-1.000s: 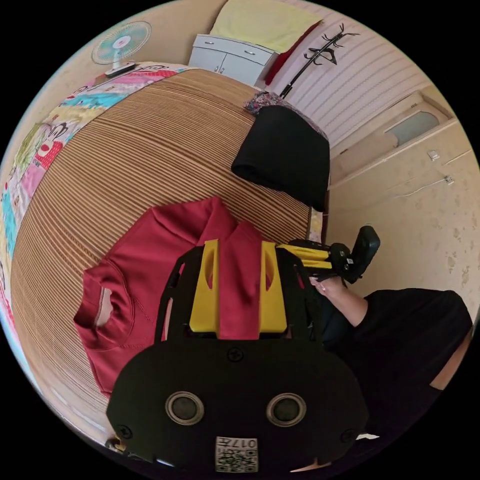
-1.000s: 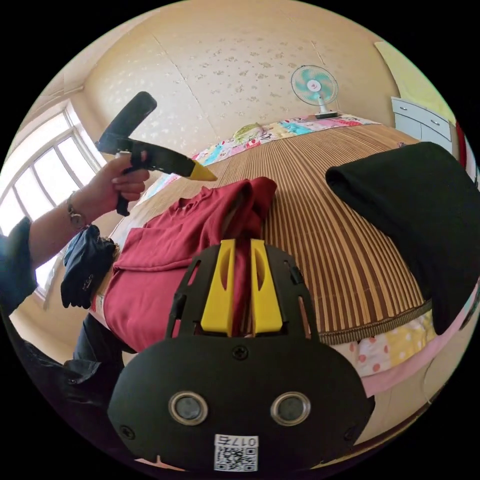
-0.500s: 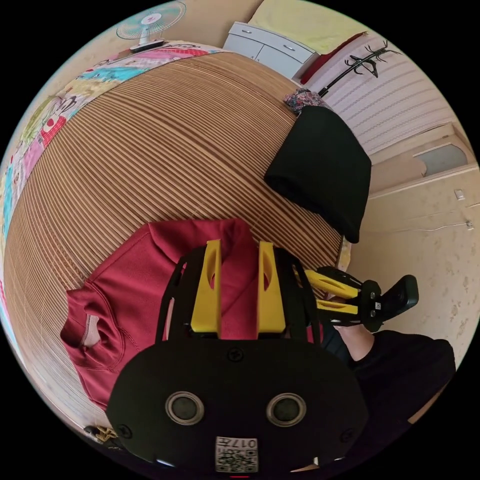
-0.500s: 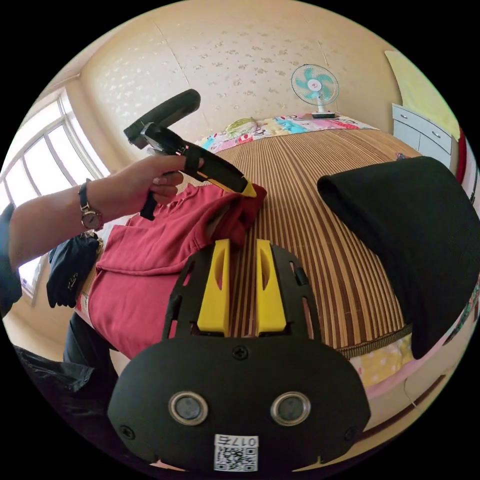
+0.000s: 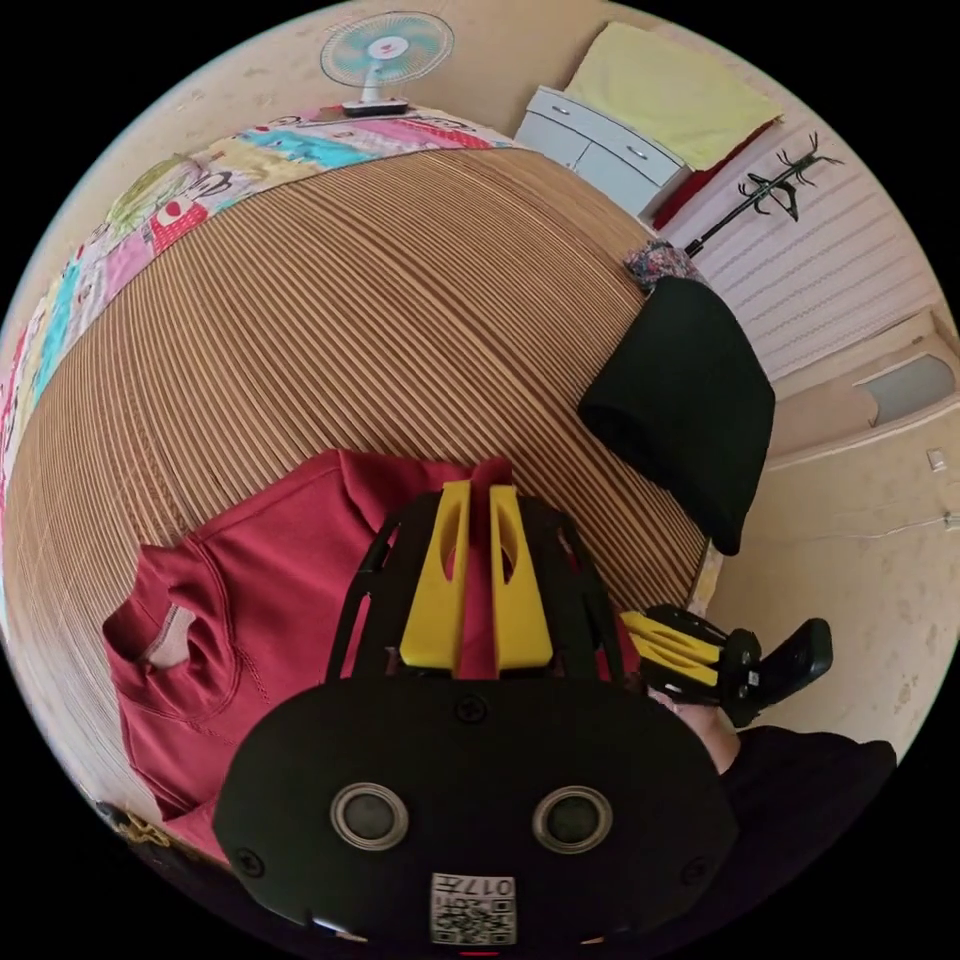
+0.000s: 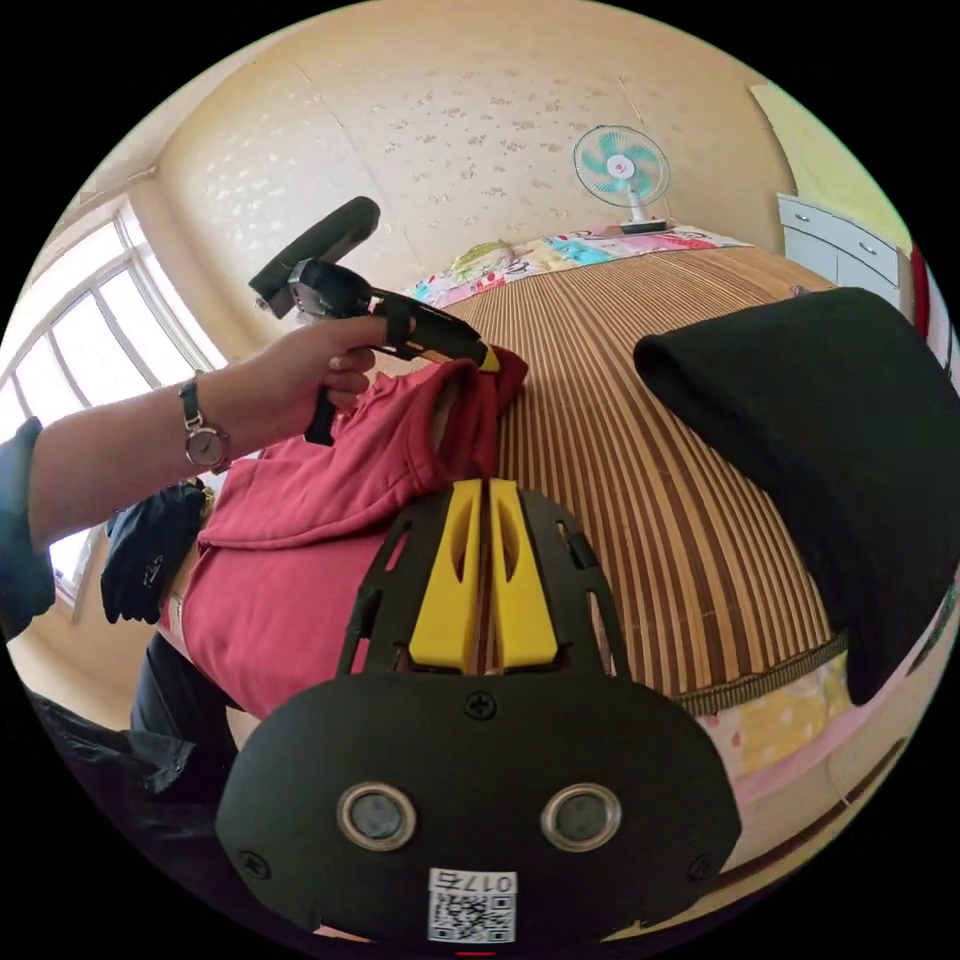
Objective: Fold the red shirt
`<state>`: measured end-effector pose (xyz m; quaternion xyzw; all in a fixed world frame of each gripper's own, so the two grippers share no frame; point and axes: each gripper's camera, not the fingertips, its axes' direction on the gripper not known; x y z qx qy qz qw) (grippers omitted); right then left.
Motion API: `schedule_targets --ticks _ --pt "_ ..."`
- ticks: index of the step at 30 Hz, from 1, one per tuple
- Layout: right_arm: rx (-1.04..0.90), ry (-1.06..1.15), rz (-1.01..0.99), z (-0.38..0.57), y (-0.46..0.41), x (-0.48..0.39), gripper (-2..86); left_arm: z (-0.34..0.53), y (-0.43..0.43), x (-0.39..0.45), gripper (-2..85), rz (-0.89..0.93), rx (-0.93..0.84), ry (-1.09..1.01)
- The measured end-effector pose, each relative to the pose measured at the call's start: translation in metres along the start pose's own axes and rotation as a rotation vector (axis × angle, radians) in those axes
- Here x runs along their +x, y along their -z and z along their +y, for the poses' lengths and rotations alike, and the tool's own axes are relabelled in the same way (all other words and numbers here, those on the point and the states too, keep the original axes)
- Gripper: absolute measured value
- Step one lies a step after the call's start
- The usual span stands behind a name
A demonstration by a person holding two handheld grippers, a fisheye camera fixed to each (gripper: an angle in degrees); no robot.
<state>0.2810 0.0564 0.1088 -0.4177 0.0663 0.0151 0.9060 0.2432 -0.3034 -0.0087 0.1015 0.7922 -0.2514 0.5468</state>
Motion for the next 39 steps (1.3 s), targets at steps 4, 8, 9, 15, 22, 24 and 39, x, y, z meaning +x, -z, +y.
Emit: schedule_targets --ticks 4,8,9,15,22,24,39 --pt "-0.037 0.006 0.055 0.014 -0.010 0.000 1.1 0.009 0.001 -0.023 4.9 0.091 0.011 0.010" --pt "-0.015 -0.041 -0.054 0.022 -0.012 0.032 0.8 0.036 0.060 -0.013 6.6 0.073 0.130 -0.083" --pt "-0.014 -0.042 -0.056 0.023 -0.012 0.033 0.7 0.043 0.073 -0.009 6.7 0.060 0.154 -0.099" --pt "-0.010 -0.042 -0.054 0.034 -0.013 0.046 0.7 0.198 0.201 -0.026 0.3 0.118 0.391 -0.050" --pt "-0.006 -0.082 -0.140 0.049 -0.016 0.078 0.9 0.458 0.282 -0.089 -0.3 0.003 0.455 0.273" --pt "-0.005 -0.077 -0.130 0.053 -0.017 0.079 0.9 0.497 0.304 -0.104 0.6 -0.040 0.428 0.336" --pt "0.051 0.141 -0.152 0.137 0.029 -0.014 0.6 0.480 0.347 -0.128 -1.0 -0.127 0.312 0.434"
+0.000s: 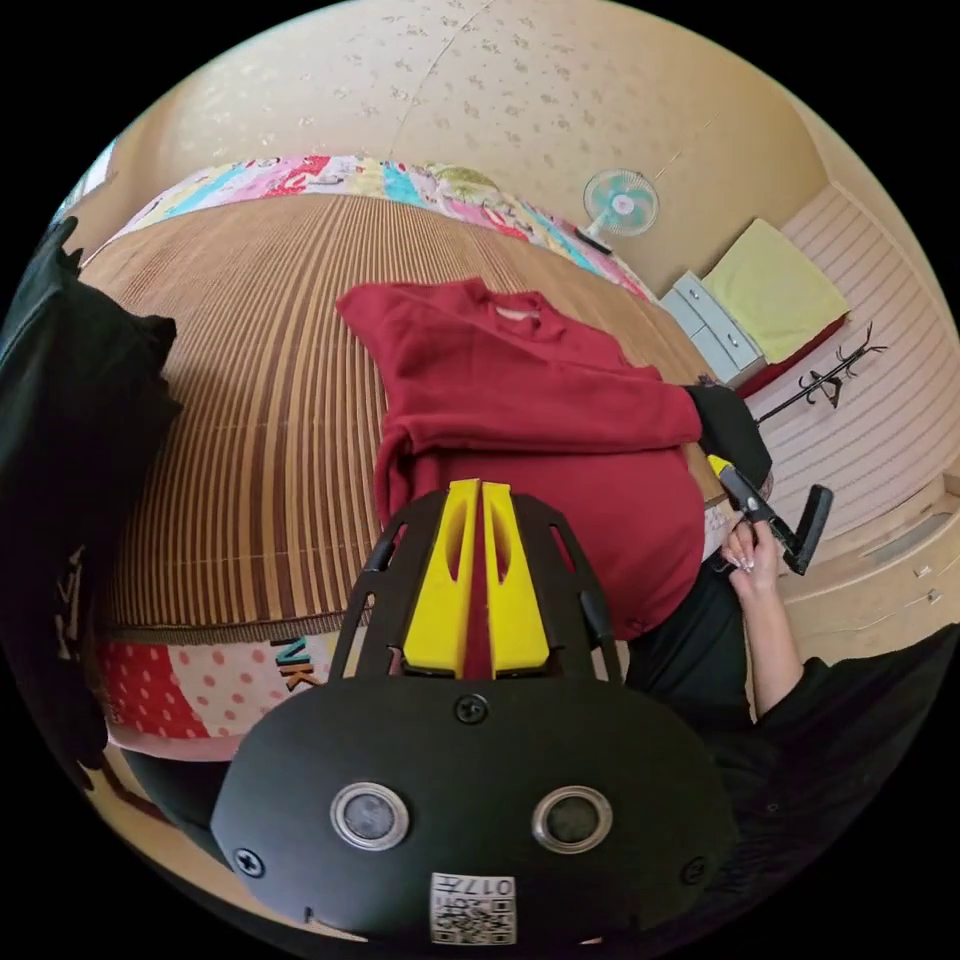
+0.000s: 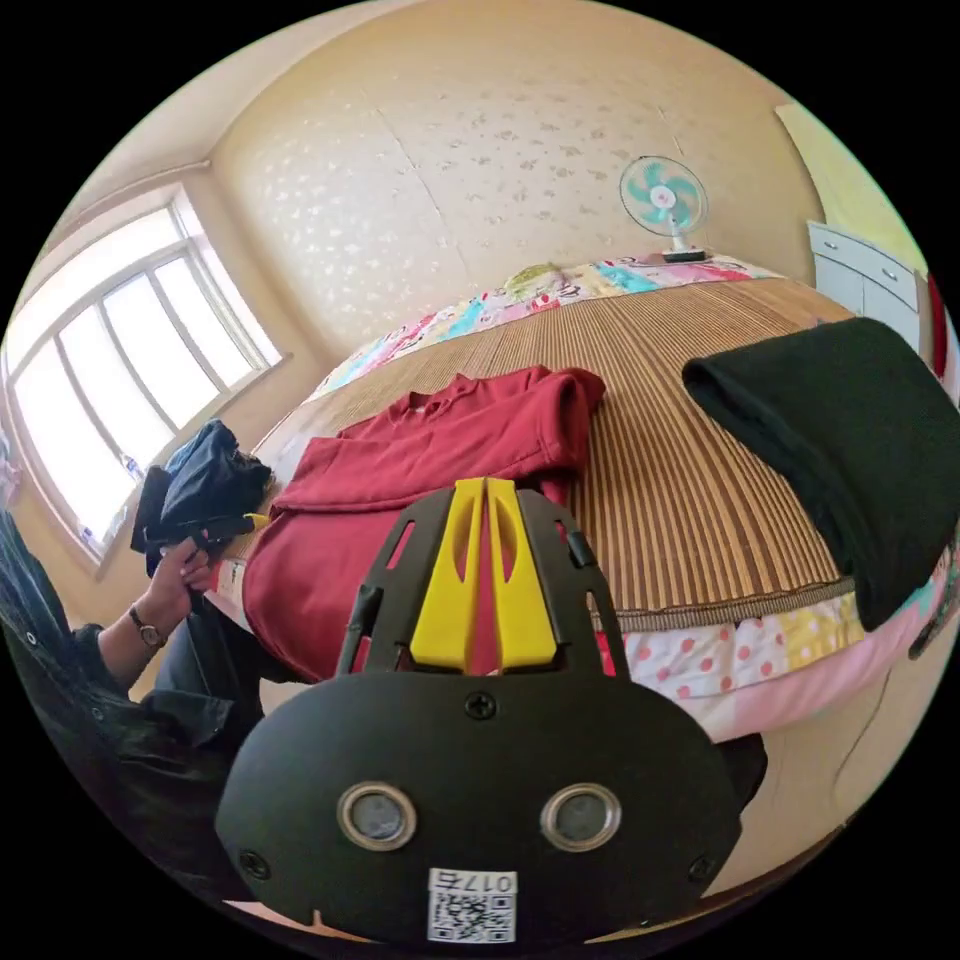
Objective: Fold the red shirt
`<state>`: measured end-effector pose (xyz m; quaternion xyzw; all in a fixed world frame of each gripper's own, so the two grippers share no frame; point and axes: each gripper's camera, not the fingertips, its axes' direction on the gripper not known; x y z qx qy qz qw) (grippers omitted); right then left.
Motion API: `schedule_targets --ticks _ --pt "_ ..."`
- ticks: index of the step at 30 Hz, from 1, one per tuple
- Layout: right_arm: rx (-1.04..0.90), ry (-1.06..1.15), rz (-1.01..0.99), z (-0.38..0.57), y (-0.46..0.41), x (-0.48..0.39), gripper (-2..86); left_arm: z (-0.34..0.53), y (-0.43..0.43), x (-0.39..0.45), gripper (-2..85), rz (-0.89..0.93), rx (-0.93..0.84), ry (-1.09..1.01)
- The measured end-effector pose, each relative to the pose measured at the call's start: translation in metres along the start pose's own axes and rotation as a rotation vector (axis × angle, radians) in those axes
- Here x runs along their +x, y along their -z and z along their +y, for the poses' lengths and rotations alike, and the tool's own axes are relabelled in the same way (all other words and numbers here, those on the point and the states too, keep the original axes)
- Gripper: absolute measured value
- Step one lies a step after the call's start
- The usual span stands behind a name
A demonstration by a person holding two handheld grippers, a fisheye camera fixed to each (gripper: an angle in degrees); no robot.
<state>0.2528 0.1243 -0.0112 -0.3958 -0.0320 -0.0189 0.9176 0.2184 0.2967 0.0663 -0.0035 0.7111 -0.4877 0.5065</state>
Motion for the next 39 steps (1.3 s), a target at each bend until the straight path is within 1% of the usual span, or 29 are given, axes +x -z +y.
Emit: schedule_targets --ticks 1,2,4,5,6,8,11,15,17,21,25,27,28,29,30,32,33,35,36,37,39 --pt "-0.160 0.068 0.004 0.001 -0.035 -0.018 0.5 0.000 -0.011 0.000 -0.9 0.007 0.019 0.007" --pt "-0.353 0.105 0.069 0.005 -0.078 -0.027 0.5 0.002 -0.006 -0.002 -1.0 0.031 0.083 0.024" --pt "-0.317 0.132 0.136 0.006 -0.085 -0.038 0.4 -0.010 -0.002 0.004 -1.0 0.013 0.058 0.016" --pt "-0.379 0.139 0.172 0.000 -0.099 -0.044 0.4 -0.022 0.002 0.014 -1.0 -0.030 0.028 -0.008" --pt "-0.394 0.138 0.189 -0.003 -0.104 -0.046 0.4 -0.029 0.003 0.020 -1.0 -0.056 0.015 -0.020" --pt "-0.456 0.138 0.236 -0.016 -0.133 -0.053 0.4 -0.055 0.004 0.045 -1.0 -0.164 -0.021 -0.076" --pt "-0.511 0.121 0.250 -0.032 -0.164 -0.049 0.5 -0.086 0.003 0.057 -1.0 -0.220 -0.007 -0.095" --pt "-0.497 0.091 0.217 -0.044 -0.191 -0.031 0.5 -0.130 0.004 0.045 -1.0 -0.151 0.018 -0.029" --pt "-0.469 0.104 0.207 -0.046 -0.207 -0.023 0.5 -0.165 0.006 0.032 -1.0 -0.077 0.003 0.006" --pt "-0.401 0.089 0.190 -0.046 -0.226 -0.009 0.5 -0.208 0.006 0.013 -1.0 0.044 0.009 0.042" --pt "-0.386 0.120 0.255 -0.050 -0.255 -0.012 0.5 -0.224 0.014 -0.009 -0.8 0.222 0.025 0.101" --pt "-0.388 0.145 0.286 -0.046 -0.262 -0.017 0.5 -0.212 0.033 -0.009 -0.7 0.250 0.062 0.107" --pt "-0.377 0.151 0.287 -0.041 -0.262 -0.017 0.5 -0.193 0.056 -0.006 -0.5 0.246 0.136 0.097" --pt "-0.367 0.149 0.278 -0.035 -0.262 -0.015 0.5 -0.167 0.081 -0.002 0.1 0.272 0.228 0.070" --pt "-0.364 0.144 0.269 -0.033 -0.261 -0.013 0.5 -0.151 0.093 -0.001 0.3 0.289 0.265 0.064" --pt "-0.360 0.114 0.220 -0.028 -0.260 -0.003 0.5 -0.077 0.135 0.008 5.0 0.311 0.344 0.090" --pt "-0.357 0.104 0.203 -0.027 -0.259 0.001 0.5 -0.057 0.143 0.012 6.5 0.301 0.351 0.090" --pt "-0.346 0.054 0.119 -0.022 -0.255 0.018 0.5 0.016 0.168 0.034 8.9 0.214 0.349 0.071" --pt "-0.345 0.042 0.099 -0.021 -0.255 0.022 0.5 0.031 0.170 0.039 9.1 0.190 0.339 0.058" --pt "-0.347 0.025 0.070 -0.019 -0.255 0.028 0.5 0.053 0.170 0.047 9.6 0.163 0.305 0.029" --pt "-0.348 0.029 0.064 -0.015 -0.256 0.028 0.5 0.064 0.157 0.050 11.2 0.173 0.171 0.010"
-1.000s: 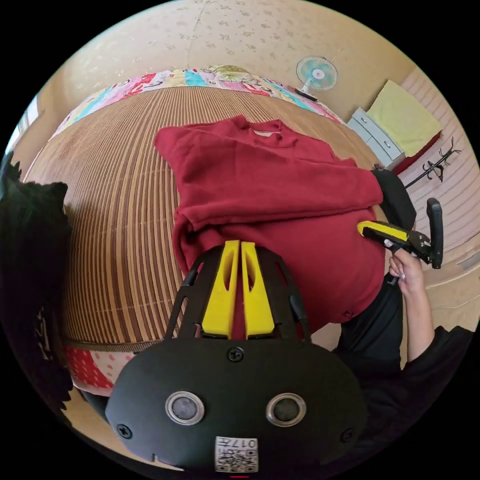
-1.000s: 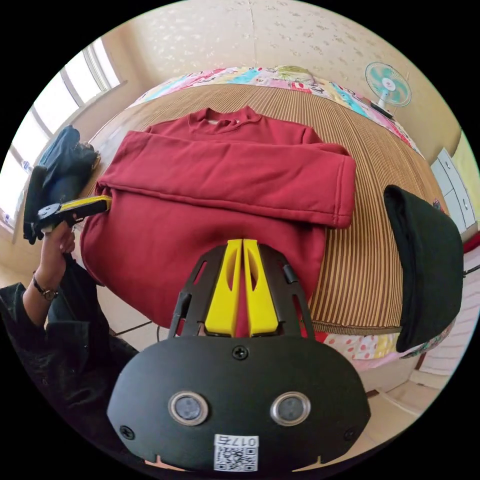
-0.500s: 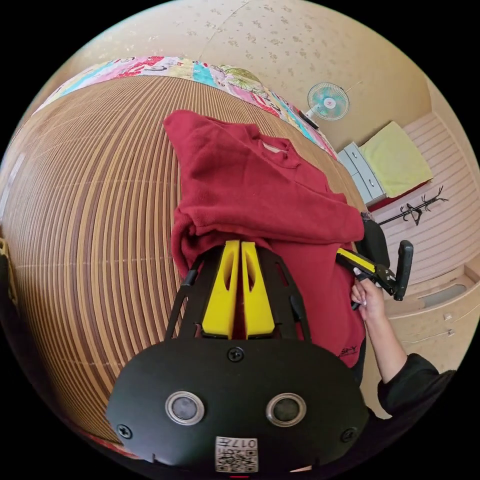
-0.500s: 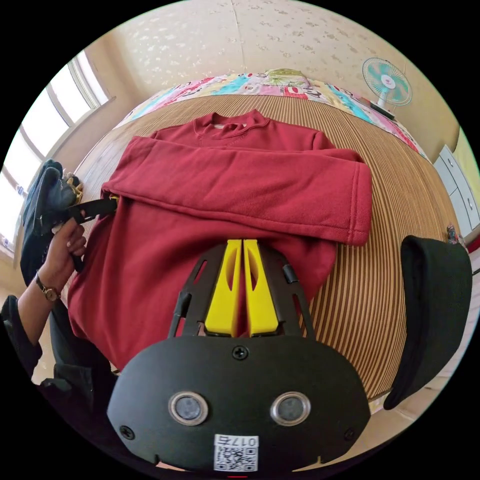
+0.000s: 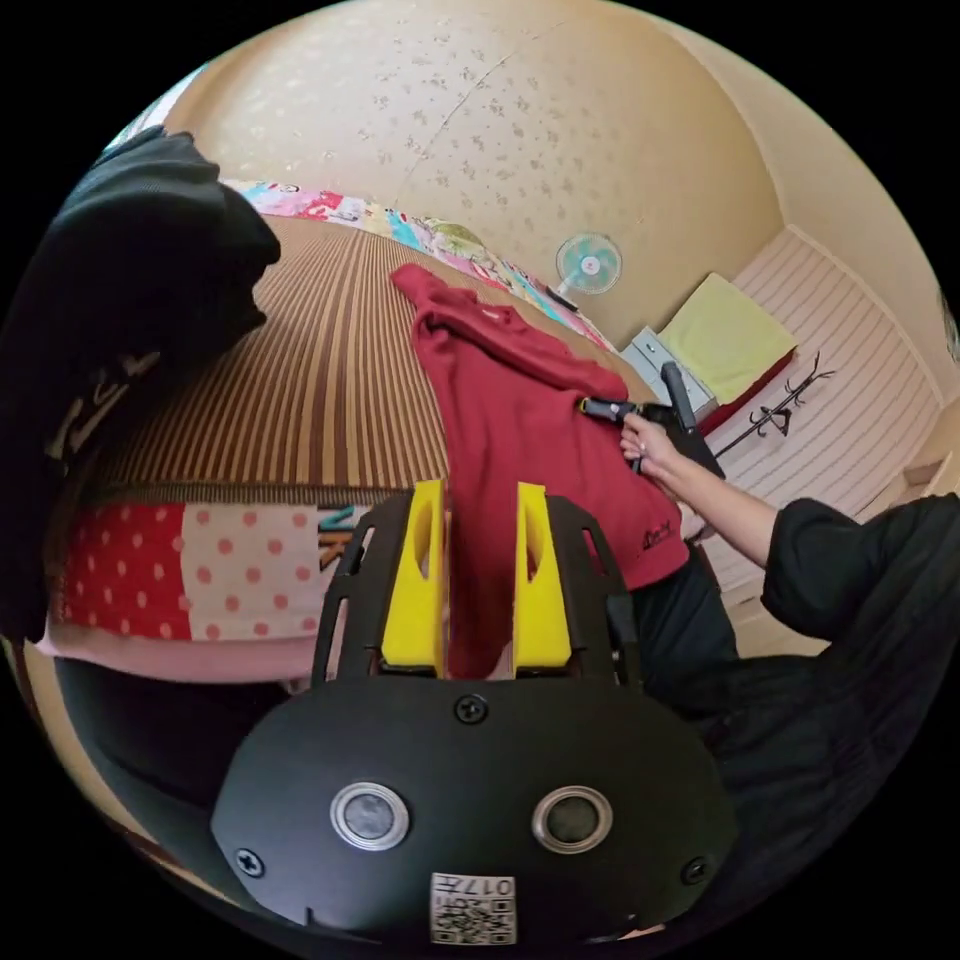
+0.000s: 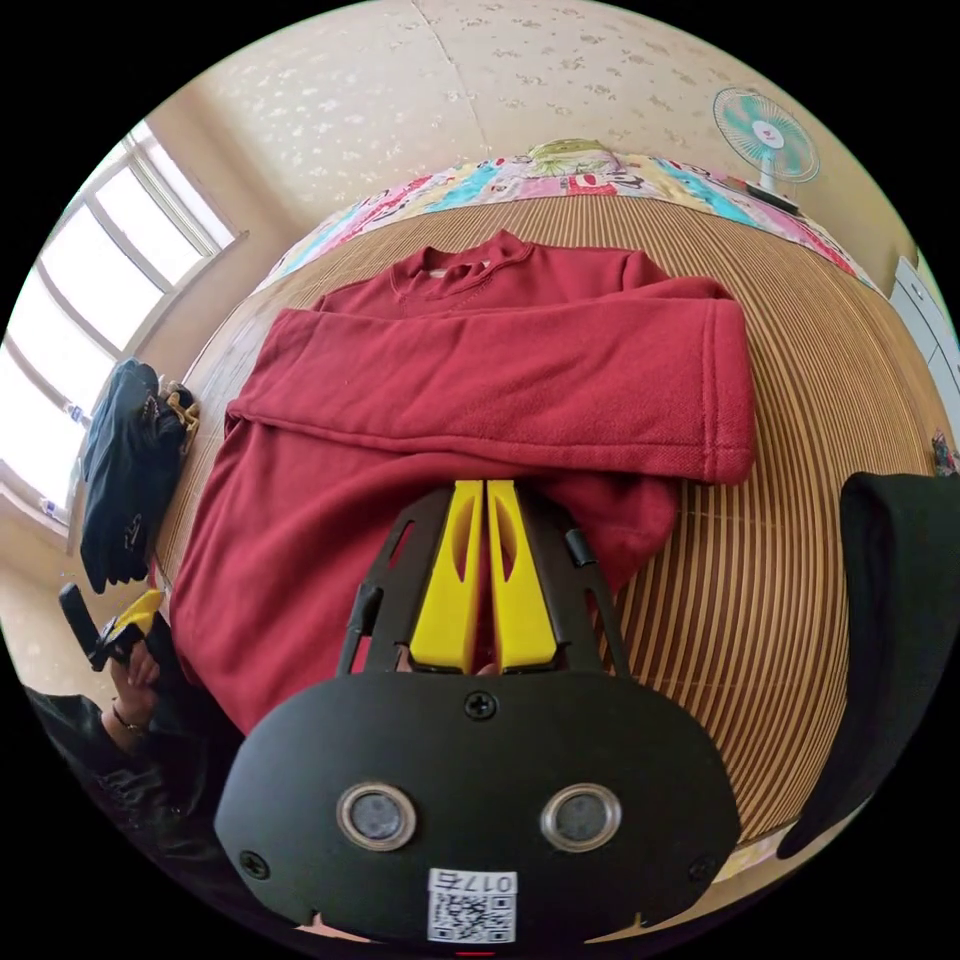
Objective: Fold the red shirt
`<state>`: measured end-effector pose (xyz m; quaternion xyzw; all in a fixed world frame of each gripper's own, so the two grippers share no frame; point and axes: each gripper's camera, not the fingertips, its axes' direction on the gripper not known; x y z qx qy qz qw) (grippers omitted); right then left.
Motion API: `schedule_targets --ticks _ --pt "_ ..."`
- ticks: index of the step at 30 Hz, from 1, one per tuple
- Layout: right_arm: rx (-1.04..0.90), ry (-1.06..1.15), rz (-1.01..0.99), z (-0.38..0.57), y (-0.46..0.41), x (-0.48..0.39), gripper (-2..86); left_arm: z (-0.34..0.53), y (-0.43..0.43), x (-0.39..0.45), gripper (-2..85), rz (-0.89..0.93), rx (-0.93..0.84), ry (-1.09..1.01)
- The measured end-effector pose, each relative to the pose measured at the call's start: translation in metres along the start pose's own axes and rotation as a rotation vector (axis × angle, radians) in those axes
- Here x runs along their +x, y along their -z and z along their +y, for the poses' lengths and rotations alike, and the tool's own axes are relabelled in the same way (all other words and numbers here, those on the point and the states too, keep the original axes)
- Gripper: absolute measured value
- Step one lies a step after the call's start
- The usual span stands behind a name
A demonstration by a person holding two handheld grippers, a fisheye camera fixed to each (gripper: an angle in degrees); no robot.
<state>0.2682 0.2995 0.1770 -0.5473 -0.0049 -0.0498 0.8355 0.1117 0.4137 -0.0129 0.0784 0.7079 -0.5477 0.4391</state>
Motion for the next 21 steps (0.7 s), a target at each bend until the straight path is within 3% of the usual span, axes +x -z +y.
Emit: schedule_targets --ticks 3,7,11,21 --pt "0.000 0.009 -0.006 0.005 -0.003 -0.002 0.6 -0.003 -0.014 -0.003 11.5 0.106 -0.158 -0.016" --pt "0.006 0.000 -0.020 0.013 -0.005 -0.004 0.7 -0.015 -0.039 0.005 9.0 0.107 -0.308 -0.048" --pt "0.012 0.065 0.096 0.022 -0.010 -0.035 0.6 -0.014 -0.071 0.034 8.3 0.031 -0.433 -0.088" --pt "0.021 0.143 0.269 0.027 -0.020 -0.080 0.4 -0.022 -0.096 0.089 9.1 -0.022 -0.500 -0.117"
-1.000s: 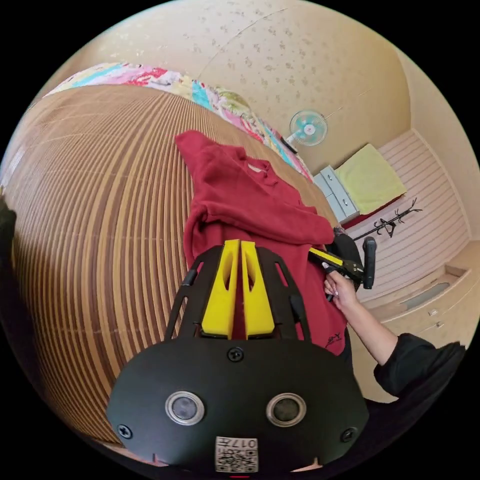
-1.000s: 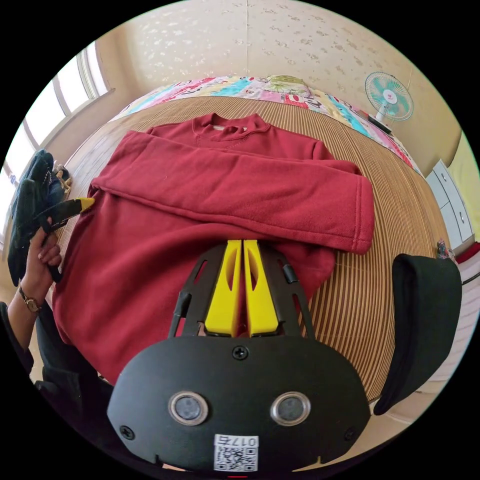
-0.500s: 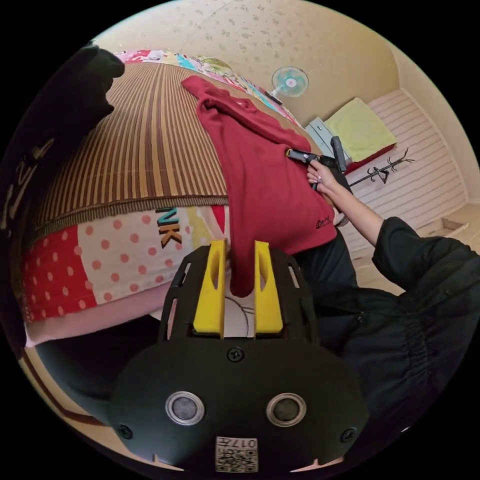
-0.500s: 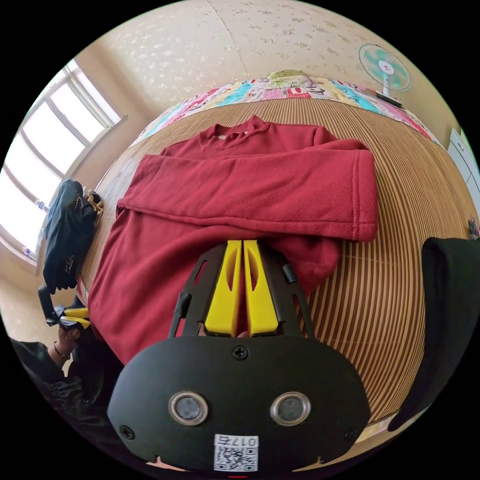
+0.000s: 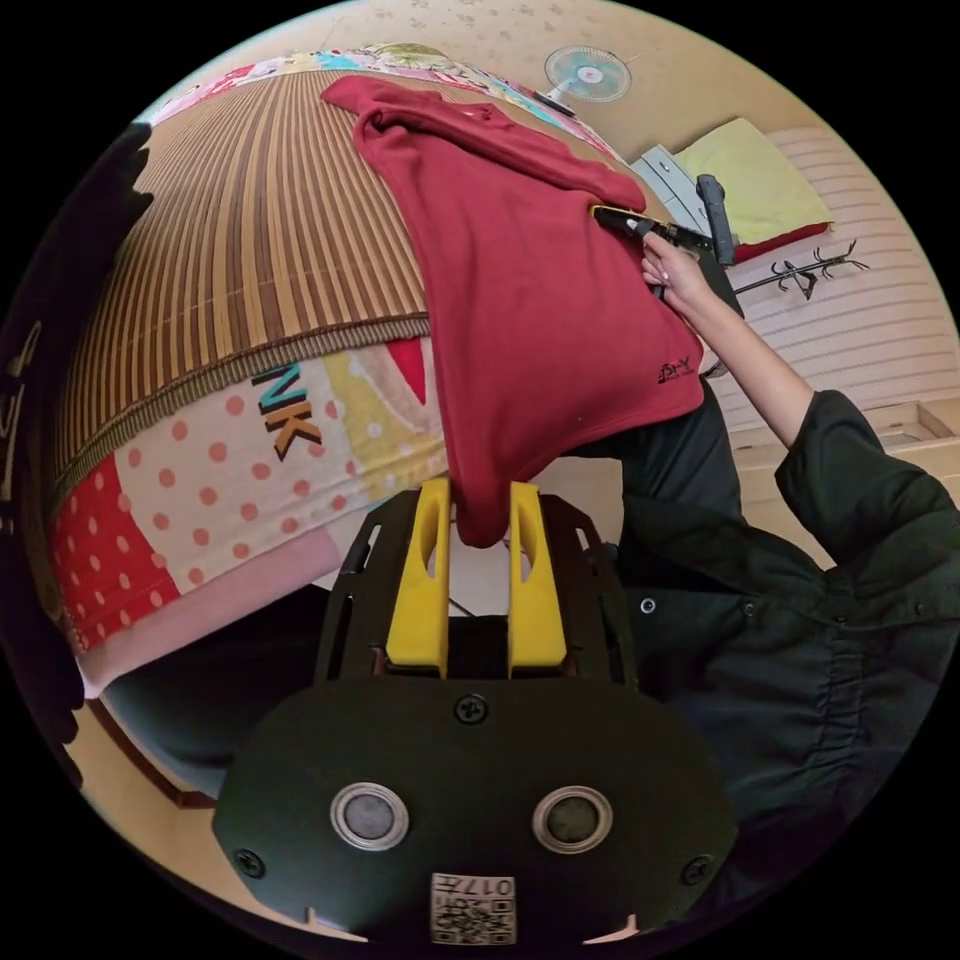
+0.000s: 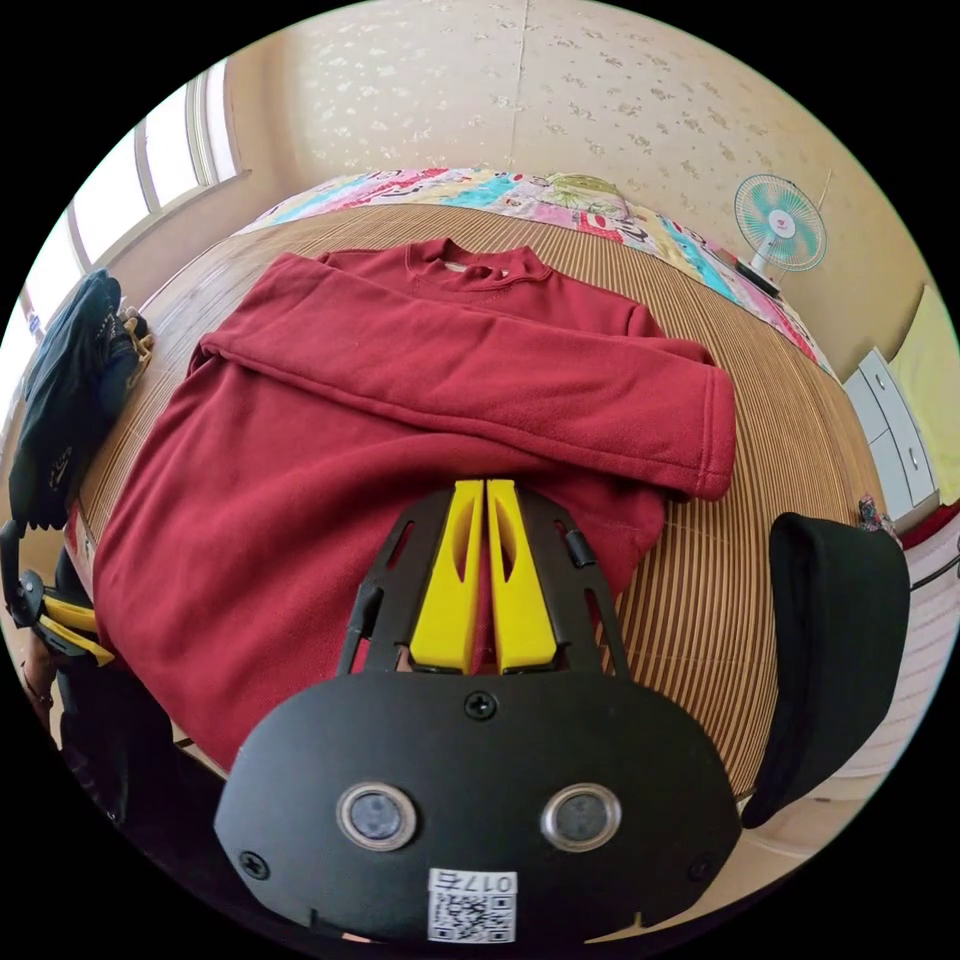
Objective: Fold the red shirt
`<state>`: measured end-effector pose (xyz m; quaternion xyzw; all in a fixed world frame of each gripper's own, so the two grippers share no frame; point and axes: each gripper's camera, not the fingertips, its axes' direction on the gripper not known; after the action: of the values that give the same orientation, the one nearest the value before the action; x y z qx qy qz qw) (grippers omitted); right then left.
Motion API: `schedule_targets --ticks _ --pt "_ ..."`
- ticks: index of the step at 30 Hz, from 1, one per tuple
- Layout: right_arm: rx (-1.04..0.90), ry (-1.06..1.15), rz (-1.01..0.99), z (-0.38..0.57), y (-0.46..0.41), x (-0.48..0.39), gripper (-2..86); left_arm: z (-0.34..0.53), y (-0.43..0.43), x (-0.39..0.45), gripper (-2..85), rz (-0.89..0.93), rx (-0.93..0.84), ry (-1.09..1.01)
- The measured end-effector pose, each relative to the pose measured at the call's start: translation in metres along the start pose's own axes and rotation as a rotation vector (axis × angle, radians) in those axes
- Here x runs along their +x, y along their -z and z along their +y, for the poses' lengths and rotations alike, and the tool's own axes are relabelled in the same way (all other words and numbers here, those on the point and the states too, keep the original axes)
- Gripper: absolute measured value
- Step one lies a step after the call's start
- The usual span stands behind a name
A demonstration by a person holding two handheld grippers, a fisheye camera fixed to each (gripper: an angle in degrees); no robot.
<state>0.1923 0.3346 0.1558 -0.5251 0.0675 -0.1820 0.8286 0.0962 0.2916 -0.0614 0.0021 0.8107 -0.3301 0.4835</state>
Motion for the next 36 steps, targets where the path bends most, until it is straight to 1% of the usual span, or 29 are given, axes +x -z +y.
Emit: schedule_targets --ticks 3,9,14,18,21,24,26,27,29,30,31,32,34,36 --pt "0.001 -0.008 -0.018 -0.004 0.002 0.002 0.4 -0.008 -0.006 0.013 9.4 -0.022 -0.008 0.002" --pt "0.006 -0.032 -0.073 -0.017 0.011 0.014 0.5 -0.006 -0.003 0.025 10.7 0.051 0.034 0.061" --pt "0.016 -0.042 -0.089 -0.029 0.026 0.020 0.5 -0.001 0.000 0.047 9.8 -0.091 0.023 0.051" --pt "0.014 -0.043 -0.086 -0.043 0.037 0.024 0.5 -0.013 -0.005 0.055 9.9 -0.003 0.049 0.049" --pt "0.009 -0.059 -0.102 -0.057 0.049 0.033 0.5 -0.031 -0.016 0.048 9.1 0.009 -0.012 0.147" --pt "0.011 -0.132 -0.245 -0.065 0.077 0.063 0.5 -0.045 -0.008 0.051 6.4 0.020 -0.059 0.153" --pt "0.049 -0.243 -0.505 -0.057 0.107 0.097 0.5 -0.049 0.003 0.058 4.6 0.100 -0.074 0.096" --pt "0.061 -0.276 -0.584 -0.052 0.115 0.105 0.5 -0.049 0.005 0.060 4.5 0.132 -0.079 0.080" --pt "0.097 -0.396 -0.911 -0.029 0.135 0.134 0.6 -0.047 0.024 0.066 4.4 0.240 -0.046 0.029" --pt "0.105 -0.422 -0.984 -0.022 0.139 0.140 0.7 -0.046 0.031 0.069 4.3 0.264 -0.031 0.014" --pt "0.124 -0.468 -1.106 -0.007 0.147 0.150 0.8 -0.044 0.045 0.074 4.3 0.311 0.006 -0.020" --pt "0.136 -0.495 -1.172 0.008 0.158 0.159 0.9 -0.043 0.061 0.079 4.2 0.356 0.052 -0.051" --pt "0.162 -0.505 -1.154 0.030 0.183 0.167 1.1 -0.043 0.084 0.087 4.2 0.422 0.123 -0.098" --pt "0.209 -0.488 -1.074 0.052 0.216 0.171 1.7 -0.045 0.105 0.093 4.2 0.467 0.189 -0.131"
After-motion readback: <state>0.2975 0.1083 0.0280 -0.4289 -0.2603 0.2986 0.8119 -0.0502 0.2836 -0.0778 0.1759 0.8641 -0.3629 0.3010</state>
